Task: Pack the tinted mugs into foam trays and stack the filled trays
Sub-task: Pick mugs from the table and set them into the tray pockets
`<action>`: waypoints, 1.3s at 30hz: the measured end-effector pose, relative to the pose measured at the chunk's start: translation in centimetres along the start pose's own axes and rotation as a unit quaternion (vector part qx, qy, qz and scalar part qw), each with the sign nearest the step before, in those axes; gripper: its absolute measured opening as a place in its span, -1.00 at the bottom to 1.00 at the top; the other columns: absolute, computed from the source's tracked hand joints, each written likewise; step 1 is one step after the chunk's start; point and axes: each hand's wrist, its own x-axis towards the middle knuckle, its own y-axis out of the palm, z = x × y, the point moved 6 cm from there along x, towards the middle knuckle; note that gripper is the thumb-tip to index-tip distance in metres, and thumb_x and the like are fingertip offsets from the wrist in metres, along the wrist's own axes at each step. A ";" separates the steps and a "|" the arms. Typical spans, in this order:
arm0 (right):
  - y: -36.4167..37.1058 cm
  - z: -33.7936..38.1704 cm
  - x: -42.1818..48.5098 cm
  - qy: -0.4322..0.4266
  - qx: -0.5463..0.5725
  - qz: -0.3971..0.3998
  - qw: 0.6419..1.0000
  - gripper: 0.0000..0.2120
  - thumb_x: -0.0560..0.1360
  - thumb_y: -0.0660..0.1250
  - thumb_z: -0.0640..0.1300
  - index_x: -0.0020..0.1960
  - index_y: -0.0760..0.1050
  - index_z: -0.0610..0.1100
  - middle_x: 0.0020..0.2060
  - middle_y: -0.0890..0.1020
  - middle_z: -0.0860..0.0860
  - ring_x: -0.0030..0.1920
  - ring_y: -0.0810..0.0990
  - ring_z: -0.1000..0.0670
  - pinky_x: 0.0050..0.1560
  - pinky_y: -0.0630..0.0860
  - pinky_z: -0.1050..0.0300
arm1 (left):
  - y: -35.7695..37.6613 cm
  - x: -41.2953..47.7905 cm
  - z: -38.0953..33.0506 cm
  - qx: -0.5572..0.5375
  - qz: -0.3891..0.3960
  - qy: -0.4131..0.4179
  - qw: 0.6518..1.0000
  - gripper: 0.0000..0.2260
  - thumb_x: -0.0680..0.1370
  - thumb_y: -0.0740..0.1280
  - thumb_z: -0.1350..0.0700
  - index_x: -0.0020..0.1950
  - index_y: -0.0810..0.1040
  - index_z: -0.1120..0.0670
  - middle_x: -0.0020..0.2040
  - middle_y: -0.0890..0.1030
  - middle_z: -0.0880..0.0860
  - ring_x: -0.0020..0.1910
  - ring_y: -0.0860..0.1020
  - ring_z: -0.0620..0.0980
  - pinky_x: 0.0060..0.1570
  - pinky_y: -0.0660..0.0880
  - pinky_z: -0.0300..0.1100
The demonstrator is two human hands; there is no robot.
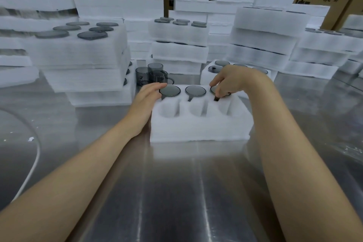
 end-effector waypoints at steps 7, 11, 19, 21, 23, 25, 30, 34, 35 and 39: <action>-3.1 5.4 0.8 -0.097 0.098 -0.238 0.961 -0.65 0.46 0.23 -0.31 0.16 0.60 -0.07 0.14 0.62 -0.07 0.16 0.57 -0.06 0.19 0.47 0.16 | 0.0 -0.1 -0.2 0.013 -0.005 0.010 1.000 -0.66 0.59 0.13 0.30 0.26 0.56 0.06 0.32 0.45 -0.04 0.35 0.40 -0.12 0.41 0.29 -0.17; -0.1 11.3 4.3 -0.230 0.215 -0.161 0.935 -0.72 0.52 0.26 -0.35 0.14 0.61 -0.12 0.16 0.62 -0.06 0.02 0.57 0.04 -0.03 0.47 0.38 | -0.1 0.1 -0.1 0.025 -0.017 0.021 0.999 -0.66 0.59 0.14 0.30 0.26 0.57 0.09 0.31 0.47 -0.04 0.33 0.41 -0.14 0.39 0.29 -0.20; 6.0 11.8 10.3 -0.198 0.095 -0.044 0.975 -0.58 0.56 0.10 -0.39 0.37 0.44 -0.20 0.36 0.45 -0.13 0.37 0.39 -0.12 0.34 0.29 0.18 | 0.0 0.1 -0.2 0.048 -0.014 0.038 0.998 -0.66 0.60 0.12 0.33 0.27 0.56 0.13 0.33 0.45 0.03 0.35 0.39 -0.09 0.42 0.26 -0.16; 6.5 11.8 10.8 -0.166 0.094 -0.012 0.982 -0.71 0.56 0.18 -0.33 0.23 0.55 -0.23 0.21 0.57 -0.09 0.24 0.48 -0.10 0.19 0.42 0.19 | 0.0 0.0 -0.2 0.053 -0.008 0.037 0.998 -0.66 0.60 0.12 0.32 0.26 0.56 0.11 0.32 0.44 0.01 0.34 0.39 -0.11 0.40 0.26 -0.20; 6.3 11.5 11.2 -0.138 0.109 -0.028 0.984 -0.78 0.54 0.28 -0.29 -0.27 0.53 -0.20 -0.26 0.56 -0.03 -0.16 0.50 -0.04 -0.27 0.39 0.36 | 0.0 0.0 -0.1 0.057 -0.007 0.036 0.998 -0.65 0.60 0.12 0.31 0.27 0.56 0.10 0.32 0.44 -0.01 0.34 0.39 -0.12 0.37 0.25 -0.26; 5.9 11.0 11.3 -0.114 0.121 -0.066 0.984 -0.57 0.50 0.35 -0.23 -0.48 0.26 -0.15 -0.50 0.32 0.00 -0.43 0.29 0.04 -0.53 0.19 0.33 | 0.1 0.0 -0.1 0.059 -0.008 0.036 0.998 -0.65 0.60 0.12 0.32 0.27 0.56 0.11 0.31 0.44 0.01 0.33 0.39 -0.12 0.36 0.25 -0.28; 3.2 10.4 7.7 -0.149 0.290 -0.240 0.914 -0.71 0.47 0.35 -0.18 -0.35 0.47 -0.33 -0.41 0.40 -0.14 -0.34 0.34 -0.02 -0.42 0.23 0.26 | 0.0 -0.2 -0.4 0.063 -0.003 0.037 0.997 -0.67 0.61 0.12 0.31 0.27 0.55 0.10 0.31 0.45 0.02 0.32 0.40 -0.13 0.39 0.25 -0.26; 1.1 8.4 3.6 -0.173 0.435 -0.273 0.840 -0.62 0.48 0.40 0.00 -0.34 0.55 -0.28 -0.38 0.52 -0.02 -0.32 0.47 0.07 -0.28 0.36 0.38 | -0.1 -0.3 -0.1 0.042 -0.002 0.016 0.999 -0.64 0.61 0.15 0.24 0.38 0.47 0.02 0.33 0.45 -0.06 0.34 0.40 -0.15 0.42 0.27 -0.13; 1.2 7.9 2.7 -0.185 0.446 -0.246 0.840 -0.63 0.46 0.41 0.06 -0.39 0.59 -0.19 -0.40 0.56 0.03 -0.31 0.50 0.08 -0.18 0.43 0.34 | -0.1 -0.4 0.0 0.028 -0.001 0.003 1.000 -0.60 0.60 0.17 0.22 0.43 0.41 -0.02 0.35 0.45 -0.08 0.34 0.40 -0.14 0.41 0.29 -0.11; 1.1 6.4 0.4 -0.197 0.376 -0.147 0.893 -0.62 0.39 0.48 0.12 -0.20 0.68 -0.24 -0.16 0.71 -0.13 -0.11 0.69 -0.03 0.14 0.57 -0.08 | 0.3 -0.8 -0.4 0.022 0.038 -0.018 0.999 -0.44 0.46 0.26 0.09 0.48 0.30 -0.04 0.42 0.38 -0.05 0.41 0.33 -0.07 0.45 0.23 -0.01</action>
